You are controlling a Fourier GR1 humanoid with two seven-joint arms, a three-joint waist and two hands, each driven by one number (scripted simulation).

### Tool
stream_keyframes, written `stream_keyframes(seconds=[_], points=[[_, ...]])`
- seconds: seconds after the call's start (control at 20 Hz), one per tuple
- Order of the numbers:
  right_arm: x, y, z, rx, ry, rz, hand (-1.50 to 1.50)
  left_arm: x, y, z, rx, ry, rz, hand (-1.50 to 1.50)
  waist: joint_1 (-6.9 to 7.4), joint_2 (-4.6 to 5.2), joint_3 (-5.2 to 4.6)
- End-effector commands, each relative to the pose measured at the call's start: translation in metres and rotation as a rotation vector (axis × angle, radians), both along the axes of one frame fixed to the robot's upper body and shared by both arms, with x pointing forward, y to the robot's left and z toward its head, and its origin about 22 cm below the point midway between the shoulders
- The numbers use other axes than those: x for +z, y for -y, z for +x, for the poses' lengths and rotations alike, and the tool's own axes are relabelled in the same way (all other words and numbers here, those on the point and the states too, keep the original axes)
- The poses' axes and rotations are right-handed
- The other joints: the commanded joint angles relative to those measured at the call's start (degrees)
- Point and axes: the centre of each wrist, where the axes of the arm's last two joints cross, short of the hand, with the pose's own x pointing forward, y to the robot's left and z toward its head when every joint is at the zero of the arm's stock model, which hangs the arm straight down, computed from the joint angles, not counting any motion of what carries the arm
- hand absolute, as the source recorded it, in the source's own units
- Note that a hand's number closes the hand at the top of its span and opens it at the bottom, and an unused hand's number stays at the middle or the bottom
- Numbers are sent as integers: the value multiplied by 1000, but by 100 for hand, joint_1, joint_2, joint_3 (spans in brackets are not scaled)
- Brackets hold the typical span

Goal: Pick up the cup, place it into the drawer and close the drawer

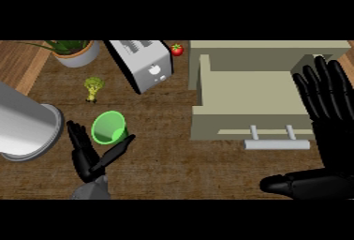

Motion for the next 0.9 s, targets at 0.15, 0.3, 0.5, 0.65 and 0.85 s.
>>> stream_keyframes(seconds=[0.15,0.3,0.5,0.65,0.85], points=[[4,-2,5,-14,2,-4,-150,-33,-13,-2,6,-1,-9,-150,-6,5,-2],[-4,32,-5,6,15,-4,-150,-33,-15,-10,-15,-6,-11,-150,-9,1,1],[11,15,-4,0,-4,11,-150,-43,-1,-8,-30,21,7,-150,-16,4,-2],[7,8,2,27,20,3,-150,-45,3,3,-43,38,-6,-150,-26,11,-4],[-8,0,-13,14,12,2,-150,-30,-7,23,-36,63,-43,-150,-16,4,-1]])
